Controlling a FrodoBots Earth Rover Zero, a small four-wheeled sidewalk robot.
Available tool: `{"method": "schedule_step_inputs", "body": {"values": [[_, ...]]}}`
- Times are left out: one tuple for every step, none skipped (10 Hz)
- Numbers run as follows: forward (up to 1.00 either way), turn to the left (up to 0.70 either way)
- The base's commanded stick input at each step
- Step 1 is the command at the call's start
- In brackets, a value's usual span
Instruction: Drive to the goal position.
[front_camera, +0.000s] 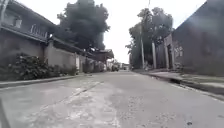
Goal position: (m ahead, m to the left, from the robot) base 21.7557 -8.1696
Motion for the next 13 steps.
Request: {"method": "schedule_step_inputs", "body": {"values": [[0.5,0.0],[0.5,0.0],[0.5,0.0],[0.5,0.0],[0.5,0.0],[0.5,0.0],[0.5,0.0],[0.5,0.0],[0.5,0.0],[0.5,0.0],[0.5,0.0],[0.5,0.0],[0.5,0.0]]}}
